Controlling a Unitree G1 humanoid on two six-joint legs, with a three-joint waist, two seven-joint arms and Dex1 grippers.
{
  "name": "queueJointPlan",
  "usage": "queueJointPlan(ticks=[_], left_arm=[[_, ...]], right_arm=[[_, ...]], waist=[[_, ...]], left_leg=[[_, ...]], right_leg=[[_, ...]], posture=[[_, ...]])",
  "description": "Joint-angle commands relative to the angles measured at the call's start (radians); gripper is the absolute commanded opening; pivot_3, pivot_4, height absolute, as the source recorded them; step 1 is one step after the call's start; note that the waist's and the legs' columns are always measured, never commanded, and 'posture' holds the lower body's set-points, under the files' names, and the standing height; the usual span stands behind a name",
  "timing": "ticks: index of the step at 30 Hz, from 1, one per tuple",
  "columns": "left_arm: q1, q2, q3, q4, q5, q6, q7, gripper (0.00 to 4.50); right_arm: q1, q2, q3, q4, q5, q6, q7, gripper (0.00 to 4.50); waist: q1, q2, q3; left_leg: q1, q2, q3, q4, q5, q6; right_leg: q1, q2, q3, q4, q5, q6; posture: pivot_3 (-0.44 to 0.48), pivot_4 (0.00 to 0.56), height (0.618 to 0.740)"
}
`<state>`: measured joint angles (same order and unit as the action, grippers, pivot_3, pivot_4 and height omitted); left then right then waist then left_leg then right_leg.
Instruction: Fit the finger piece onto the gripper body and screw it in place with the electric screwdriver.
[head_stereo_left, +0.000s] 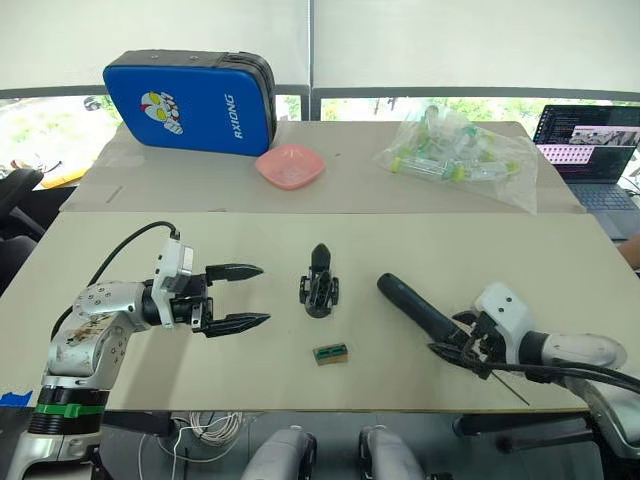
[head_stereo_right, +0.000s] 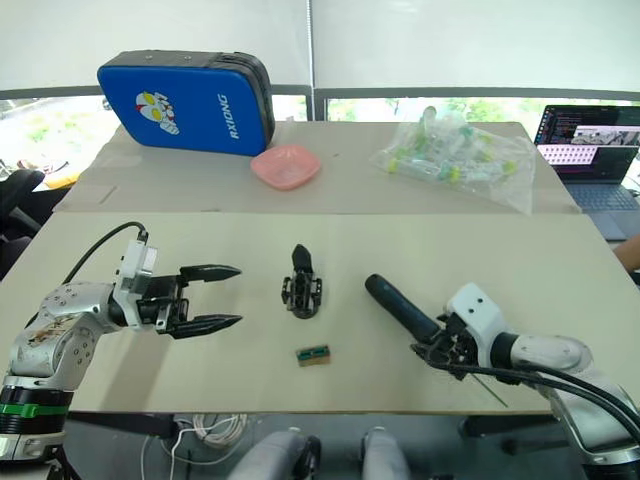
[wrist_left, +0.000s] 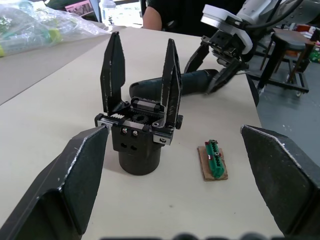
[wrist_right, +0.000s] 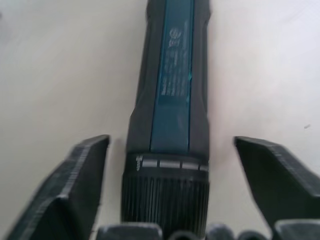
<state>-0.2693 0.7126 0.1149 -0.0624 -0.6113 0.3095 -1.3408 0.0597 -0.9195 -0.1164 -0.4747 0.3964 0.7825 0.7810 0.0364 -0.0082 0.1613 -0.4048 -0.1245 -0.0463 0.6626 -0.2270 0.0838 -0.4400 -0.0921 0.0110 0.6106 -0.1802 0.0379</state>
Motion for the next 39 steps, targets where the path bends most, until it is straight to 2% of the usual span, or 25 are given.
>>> queueJointPlan(ticks=[1,7,9,11,14,20,24,31,39], left_arm=[[-0.004,0.005,0.026,-0.043,-0.03,0.012,0.012,4.5],[-0.008,0.022,0.012,-0.029,-0.023,0.007,-0.011,4.5],[-0.014,0.031,-0.004,-0.025,-0.018,0.01,-0.033,4.5],[-0.016,0.032,-0.016,-0.022,-0.01,0.002,-0.047,4.5],[-0.019,0.026,-0.033,-0.021,0.003,-0.013,-0.052,4.5],[-0.017,0.014,-0.059,-0.052,0.004,-0.006,-0.046,4.5],[-0.011,0.013,-0.062,-0.059,0.004,-0.001,-0.046,4.5],[0.006,0.012,-0.06,-0.069,-0.001,0.004,-0.042,4.5],[0.021,-0.004,-0.062,-0.079,0.006,-0.008,-0.025,4.5]], right_arm=[[-0.005,-0.069,-0.069,-0.078,0.037,0.078,0.028,4.48],[-0.156,-0.226,-0.049,-0.131,0.117,0.34,0.045,4.48],[-0.272,-0.329,0.025,-0.14,0.185,0.538,0.083,4.48],[-0.417,-0.365,0.101,-0.137,0.252,0.696,0.111,4.48],[-0.58,-0.39,0.267,-0.132,0.243,0.747,0.108,4.48],[-0.798,-0.287,0.511,-0.065,0.204,0.815,0.053,4.48],[-0.907,-0.252,0.684,-0.011,0.143,0.77,0.049,4.48],[-0.979,-0.218,0.88,0.043,0.071,0.703,0.085,4.48],[-1.064,-0.152,0.999,0.18,-0.034,0.626,0.14,4.48]], waist=[[0.001,0.0,0.0],[-0.006,0.0,0.0],[-0.008,0.0,0.0],[-0.012,0.0,0.0],[-0.018,0.0,0.0],[-0.024,-0.001,0.0],[-0.024,-0.001,0.0],[-0.025,-0.001,0.0],[-0.027,-0.001,0.0]], left_leg=[[0.0,0.0,0.0,0.0,0.0,0.0],[0.0,0.0,0.001,0.0,0.0,0.0],[0.0,0.001,0.0,0.0,0.0,0.0],[-0.001,0.001,0.0,0.0,0.0,0.0],[-0.002,0.002,0.0,0.0,-0.001,0.001],[-0.005,0.0,0.001,0.001,-0.002,0.003],[-0.006,0.0,0.001,0.001,-0.001,0.002],[-0.01,0.0,0.001,0.002,0.0,0.001],[-0.01,0.0,0.001,0.004,0.0,0.001]], right_leg=[[0.0,0.0,0.0,0.0,0.0,0.0],[0.0,0.0,0.0,0.0,0.0,0.0],[0.0,0.0,0.0,0.0,0.0,0.0],[0.0,-0.001,-0.001,0.0,-0.001,-0.001],[-0.001,-0.001,-0.001,-0.002,-0.001,-0.001],[-0.003,-0.002,0.0,-0.002,0.0,0.0],[-0.005,-0.002,0.0,-0.001,0.0,0.0],[-0.015,-0.002,0.0,0.001,0.0,-0.001],[-0.015,-0.001,0.0,0.002,0.001,-0.001]], posture=[[0.0,0.15,0.74],[0.0,0.15,0.74],[0.0,0.15,0.74],[0.0,0.15,0.74],[0.0,0.15,0.74],[0.0,0.15,0.74],[0.0,0.15,0.74],[0.0,0.15,0.74],[0.0,0.15,0.74]])
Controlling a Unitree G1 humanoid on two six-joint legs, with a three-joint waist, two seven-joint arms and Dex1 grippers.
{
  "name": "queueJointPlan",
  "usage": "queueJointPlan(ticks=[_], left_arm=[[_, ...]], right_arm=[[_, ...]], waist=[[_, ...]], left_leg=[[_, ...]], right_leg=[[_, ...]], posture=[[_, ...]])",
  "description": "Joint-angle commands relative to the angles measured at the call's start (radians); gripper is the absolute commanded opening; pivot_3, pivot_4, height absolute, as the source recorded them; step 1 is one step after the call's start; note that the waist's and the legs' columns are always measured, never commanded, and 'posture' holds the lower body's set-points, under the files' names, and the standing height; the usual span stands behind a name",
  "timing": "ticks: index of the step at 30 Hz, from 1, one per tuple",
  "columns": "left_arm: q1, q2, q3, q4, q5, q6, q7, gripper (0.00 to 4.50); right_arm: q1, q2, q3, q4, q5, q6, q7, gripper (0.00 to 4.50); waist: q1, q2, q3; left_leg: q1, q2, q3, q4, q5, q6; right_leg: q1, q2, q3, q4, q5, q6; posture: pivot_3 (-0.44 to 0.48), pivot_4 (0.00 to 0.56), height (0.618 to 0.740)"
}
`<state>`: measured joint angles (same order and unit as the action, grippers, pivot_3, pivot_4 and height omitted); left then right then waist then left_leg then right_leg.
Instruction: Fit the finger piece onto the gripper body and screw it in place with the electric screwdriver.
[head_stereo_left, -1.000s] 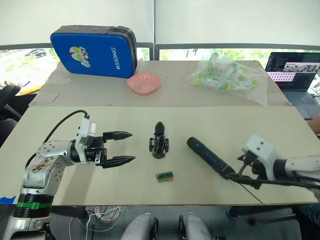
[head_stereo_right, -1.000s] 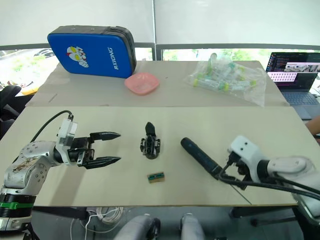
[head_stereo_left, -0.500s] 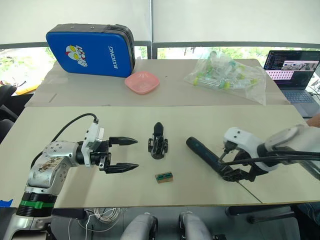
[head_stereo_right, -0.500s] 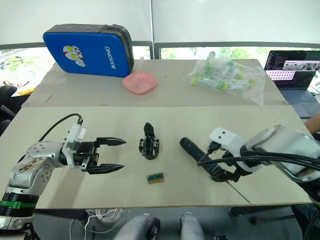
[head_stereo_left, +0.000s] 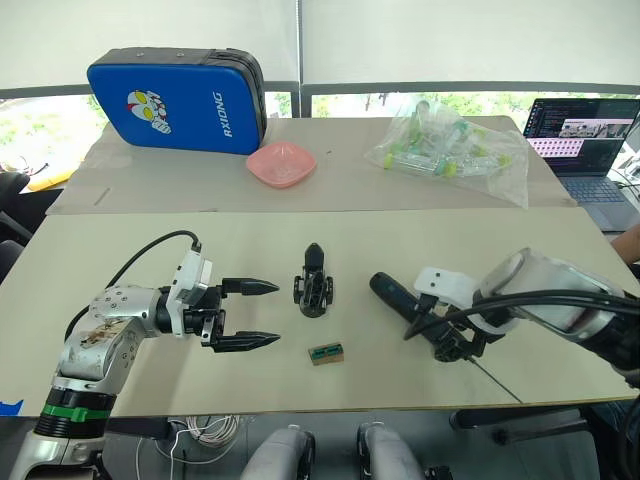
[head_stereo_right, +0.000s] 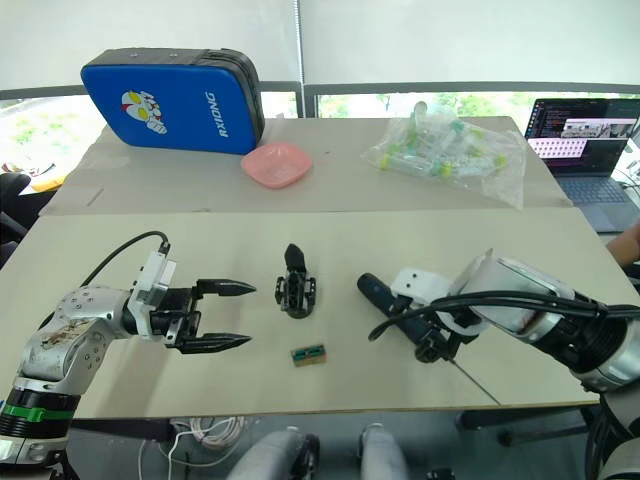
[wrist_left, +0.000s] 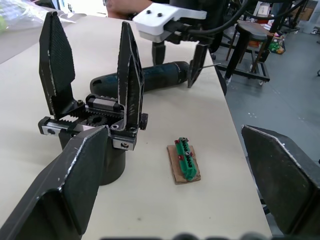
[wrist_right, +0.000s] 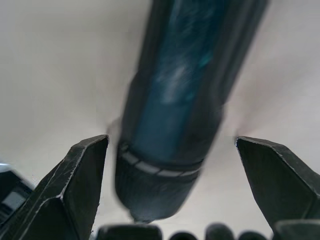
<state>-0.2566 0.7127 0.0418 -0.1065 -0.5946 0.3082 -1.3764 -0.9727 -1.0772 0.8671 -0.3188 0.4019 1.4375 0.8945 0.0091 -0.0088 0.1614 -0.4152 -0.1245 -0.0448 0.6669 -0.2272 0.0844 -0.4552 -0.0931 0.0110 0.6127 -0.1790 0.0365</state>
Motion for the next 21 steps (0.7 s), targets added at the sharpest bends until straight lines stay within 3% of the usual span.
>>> queueJointPlan(ticks=[1,17,21], left_arm=[[0.011,-0.006,0.011,-0.038,-0.011,-0.006,0.014,4.5],[0.01,-0.004,0.012,-0.046,-0.012,-0.001,0.034,4.5],[0.011,-0.006,0.011,-0.042,-0.009,-0.004,0.033,4.5]], right_arm=[[-0.036,0.005,0.026,0.033,-0.05,-0.037,0.036,4.48],[0.016,-0.018,0.093,0.045,-0.154,-0.089,0.154,4.48],[0.034,0.002,0.072,0.054,-0.159,-0.073,0.159,3.3]], waist=[[0.0,0.0,0.0],[0.005,-0.001,-0.001],[0.006,-0.005,-0.003]], left_leg=[[0.0,0.0,0.0,0.0,0.0,0.0],[0.0,0.0,0.0,0.003,0.0,0.0],[0.0,0.0,-0.001,0.004,0.0,0.0]], right_leg=[[0.0,0.0,0.0,0.0,0.0,0.0],[0.001,0.001,-0.002,0.0,0.001,0.001],[0.001,0.001,-0.002,0.0,0.001,0.001]], posture=[[0.0,0.15,0.74],[0.0,0.15,0.74],[0.0,0.15,0.74]])
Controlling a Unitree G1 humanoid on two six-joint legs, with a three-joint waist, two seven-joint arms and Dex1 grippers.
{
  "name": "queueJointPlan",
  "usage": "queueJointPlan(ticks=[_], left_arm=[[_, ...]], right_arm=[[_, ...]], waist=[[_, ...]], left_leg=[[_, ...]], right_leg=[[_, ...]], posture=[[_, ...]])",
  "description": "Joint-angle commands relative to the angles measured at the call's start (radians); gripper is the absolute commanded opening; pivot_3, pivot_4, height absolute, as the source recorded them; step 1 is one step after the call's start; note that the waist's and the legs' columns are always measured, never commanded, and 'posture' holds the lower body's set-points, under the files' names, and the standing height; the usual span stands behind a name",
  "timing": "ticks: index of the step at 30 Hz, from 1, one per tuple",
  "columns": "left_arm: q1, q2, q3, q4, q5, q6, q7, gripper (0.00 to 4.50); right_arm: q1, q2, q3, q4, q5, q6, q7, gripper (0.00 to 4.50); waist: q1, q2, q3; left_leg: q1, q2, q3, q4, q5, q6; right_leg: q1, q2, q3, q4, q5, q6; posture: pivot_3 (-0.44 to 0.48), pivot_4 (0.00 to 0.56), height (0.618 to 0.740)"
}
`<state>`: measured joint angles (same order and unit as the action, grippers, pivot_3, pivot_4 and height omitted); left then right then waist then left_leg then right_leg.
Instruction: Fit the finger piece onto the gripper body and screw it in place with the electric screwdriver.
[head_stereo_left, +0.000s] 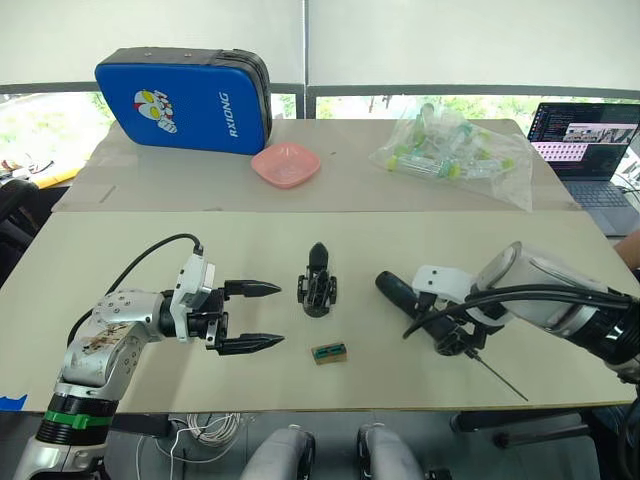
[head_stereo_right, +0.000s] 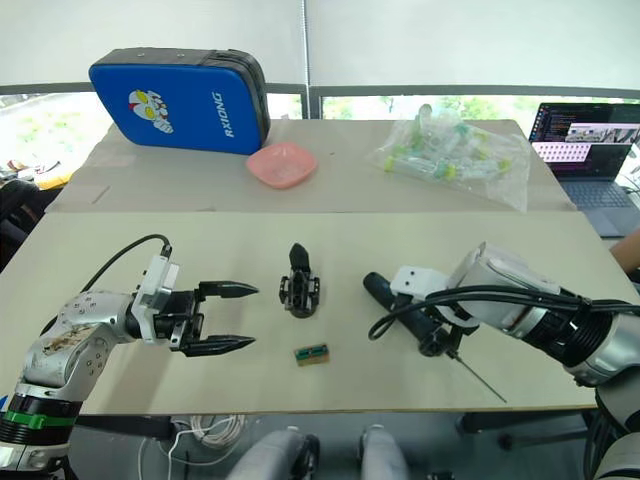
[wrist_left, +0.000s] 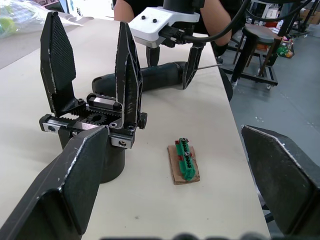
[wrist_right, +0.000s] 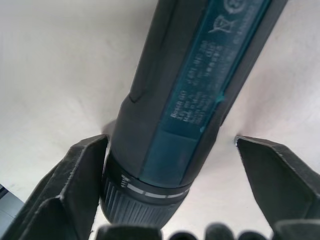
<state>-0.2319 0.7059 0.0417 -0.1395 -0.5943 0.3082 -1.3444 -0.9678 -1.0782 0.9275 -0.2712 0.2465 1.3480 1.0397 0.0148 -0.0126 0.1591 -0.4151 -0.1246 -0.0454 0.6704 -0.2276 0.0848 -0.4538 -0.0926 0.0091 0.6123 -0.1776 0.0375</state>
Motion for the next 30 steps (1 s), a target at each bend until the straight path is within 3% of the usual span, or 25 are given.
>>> queueJointPlan(ticks=[1,5,11,15,19,21,24,26,30], left_arm=[[-0.01,0.001,0.011,-0.012,-0.011,-0.002,0.003,4.5],[0.002,0.001,0.008,-0.019,-0.009,-0.002,0.004,4.5],[-0.008,0.0,-0.007,-0.002,0.008,-0.013,-0.008,4.5],[-0.024,0.006,-0.011,0.028,0.014,-0.022,-0.026,4.5],[-0.028,0.011,-0.021,0.044,0.022,-0.019,-0.038,4.5],[-0.026,0.018,-0.036,0.045,0.038,-0.027,-0.052,4.5],[-0.017,0.01,-0.045,0.053,0.062,-0.053,-0.053,4.5],[-0.001,0.004,-0.056,0.054,0.087,-0.085,-0.048,4.5],[0.037,-0.025,-0.072,0.056,0.145,-0.159,-0.003,4.5]], right_arm=[[0.032,0.005,0.011,0.011,-0.009,0.011,0.015,2.96],[0.041,-0.001,-0.011,0.004,-0.033,-0.013,0.017,1.96],[0.066,-0.083,-0.121,-0.038,-0.052,-0.058,0.03,1.96],[0.124,-0.192,-0.33,-0.114,0.029,-0.058,0.059,1.96],[0.285,-0.216,-0.72,-0.198,0.253,0.073,0.121,1.96],[0.423,-0.155,-0.953,-0.232,0.327,0.09,0.126,1.96],[0.58,0.065,-1.305,-0.292,0.434,-0.022,0.109,1.96],[0.637,0.152,-1.413,-0.339,0.458,-0.051,0.061,1.96],[0.662,0.343,-1.512,-0.45,0.545,-0.192,-0.053,1.96]], waist=[[0.0,-0.002,-0.001],[-0.001,-0.002,-0.001],[0.001,-0.002,-0.001],[0.01,0.002,0.001],[0.002,0.002,0.001],[0.001,0.002,0.001],[0.0,0.0,0.0],[0.001,0.001,0.0],[0.004,0.001,0.0]], left_leg=[[0.0,0.0,0.0,0.0,0.0,0.0],[0.0,0.0,0.0,0.0,0.0,0.0],[0.0,0.0,0.0,0.001,0.0,0.0],[-0.002,-0.001,0.001,0.001,0.0,0.0],[-0.003,0.0,0.002,0.0,0.0,0.0],[-0.003,0.002,0.001,-0.001,0.0,0.0],[-0.003,0.002,0.001,-0.001,0.0,0.001],[-0.003,0.001,0.002,-0.001,0.0,0.001],[-0.001,0.001,0.002,0.0,0.0,0.001]], right_leg=[[0.0,0.0,0.0,0.0,0.0,0.0],[0.0,0.0,0.0,0.0,0.0,0.0],[0.0,0.0,0.0,0.0,0.0,0.0],[-0.002,-0.001,-0.001,0.0,0.0,0.0],[-0.001,0.0,0.001,0.001,0.0,0.0],[0.0,0.001,0.001,0.0,0.001,0.0],[0.001,0.001,0.002,0.0,0.001,-0.001],[0.001,0.0,0.003,0.001,0.002,0.0],[0.002,0.0,0.003,0.0,0.002,0.001]], posture=[[0.0,0.15,0.74],[0.0,0.15,0.74],[0.0,0.15,0.74],[0.0,0.15,0.74],[0.0,0.15,0.74],[0.0,0.15,0.74],[0.0,0.15,0.74],[0.0,0.15,0.74],[0.0,0.15,0.74]])
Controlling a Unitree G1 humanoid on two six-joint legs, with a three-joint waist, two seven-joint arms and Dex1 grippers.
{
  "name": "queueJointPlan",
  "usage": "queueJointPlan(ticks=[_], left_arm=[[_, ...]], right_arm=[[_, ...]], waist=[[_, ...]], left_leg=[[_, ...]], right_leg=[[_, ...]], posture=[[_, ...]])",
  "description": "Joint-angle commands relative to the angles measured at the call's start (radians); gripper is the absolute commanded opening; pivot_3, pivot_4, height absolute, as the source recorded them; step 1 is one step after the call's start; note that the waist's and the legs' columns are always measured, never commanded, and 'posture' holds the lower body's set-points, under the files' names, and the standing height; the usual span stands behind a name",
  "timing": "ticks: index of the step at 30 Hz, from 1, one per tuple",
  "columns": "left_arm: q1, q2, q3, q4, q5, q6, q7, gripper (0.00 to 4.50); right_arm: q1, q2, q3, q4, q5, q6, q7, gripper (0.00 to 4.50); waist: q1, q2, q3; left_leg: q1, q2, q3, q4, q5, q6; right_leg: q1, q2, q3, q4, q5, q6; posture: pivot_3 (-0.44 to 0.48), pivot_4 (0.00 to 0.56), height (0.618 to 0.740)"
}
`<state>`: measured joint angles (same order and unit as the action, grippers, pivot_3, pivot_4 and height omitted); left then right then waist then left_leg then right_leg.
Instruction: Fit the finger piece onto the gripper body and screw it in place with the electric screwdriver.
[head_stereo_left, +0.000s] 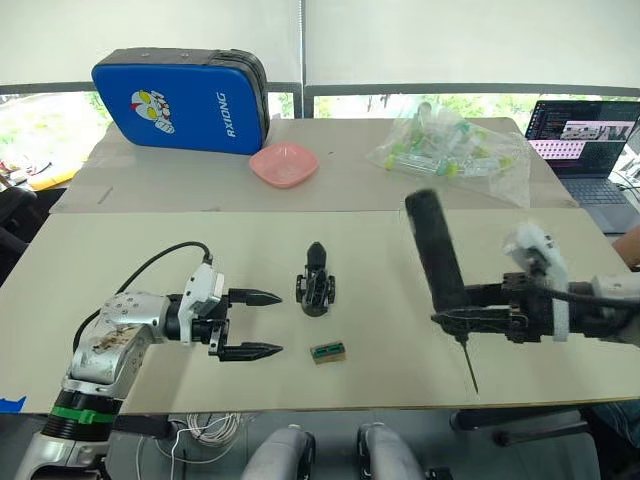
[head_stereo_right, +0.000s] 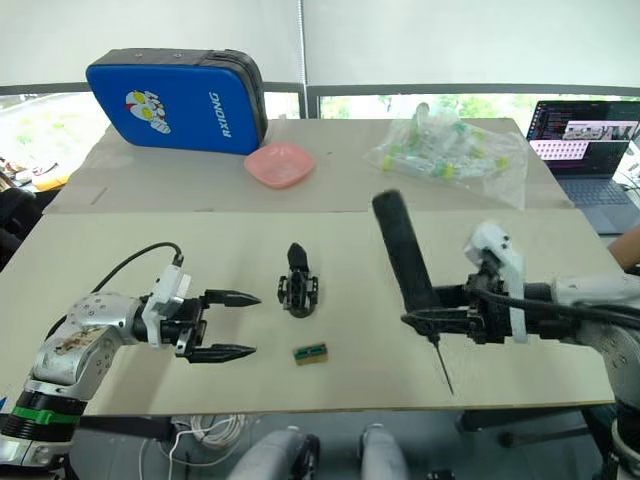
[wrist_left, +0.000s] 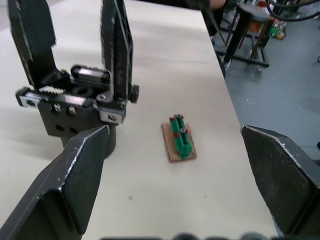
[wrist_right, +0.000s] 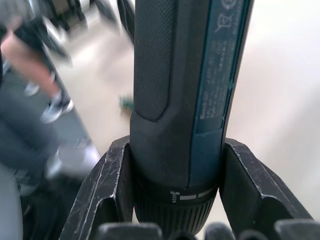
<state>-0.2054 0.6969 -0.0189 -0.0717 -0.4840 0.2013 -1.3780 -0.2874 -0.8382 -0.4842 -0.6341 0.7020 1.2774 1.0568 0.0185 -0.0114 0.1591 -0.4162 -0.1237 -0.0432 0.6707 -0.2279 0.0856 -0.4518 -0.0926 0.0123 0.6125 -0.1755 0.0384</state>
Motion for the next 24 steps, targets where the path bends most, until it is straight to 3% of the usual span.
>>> queueJointPlan(ticks=[1,3,6,12,24], left_arm=[[0.021,-0.019,-0.019,-0.011,0.055,-0.071,0.035,4.5],[0.044,-0.018,-0.04,-0.007,0.091,-0.111,0.035,4.5],[0.075,-0.022,-0.059,0.011,0.125,-0.157,0.041,4.5],[0.077,-0.069,-0.074,0.051,0.166,-0.178,0.116,4.5],[0.059,-0.186,-0.194,0.11,0.261,-0.206,0.207,4.5]], right_arm=[[-0.021,0.168,-0.118,-0.112,0.111,-0.181,-0.105,1.96],[0.01,0.267,-0.111,-0.175,0.129,-0.297,-0.138,1.96],[0.056,0.313,-0.027,-0.224,0.127,-0.416,-0.126,1.96],[0.09,0.394,0.263,-0.178,-0.074,-0.827,-0.015,1.96],[0.072,0.387,0.468,0.029,-0.146,-1.061,0.05,1.96]], waist=[[0.0,0.0,0.0],[-0.002,0.0,0.0],[-0.005,0.001,0.0],[-0.006,0.0,0.0],[-0.003,0.0,0.0]], left_leg=[[0.0,0.0,0.0,0.0,0.0,0.0],[0.0,0.0,0.0,0.0,0.0,0.0],[0.001,0.0,0.0,-0.002,0.0,-0.001],[0.003,0.0,0.001,-0.001,0.001,-0.001],[0.016,0.0,-0.001,-0.002,0.0,0.0]], right_leg=[[0.001,0.0,0.0,0.0,0.0,0.0],[0.002,0.0,0.0,0.001,0.0,0.0],[0.0,0.001,0.0,0.001,0.0,0.0],[-0.002,0.001,-0.002,0.001,0.0,0.0],[0.012,0.001,-0.005,-0.001,0.0,0.0]], posture=[[0.0,0.15,0.74],[0.0,0.15,0.74],[0.0,0.15,0.74],[0.0,0.15,0.74],[0.0,0.15,0.74]])
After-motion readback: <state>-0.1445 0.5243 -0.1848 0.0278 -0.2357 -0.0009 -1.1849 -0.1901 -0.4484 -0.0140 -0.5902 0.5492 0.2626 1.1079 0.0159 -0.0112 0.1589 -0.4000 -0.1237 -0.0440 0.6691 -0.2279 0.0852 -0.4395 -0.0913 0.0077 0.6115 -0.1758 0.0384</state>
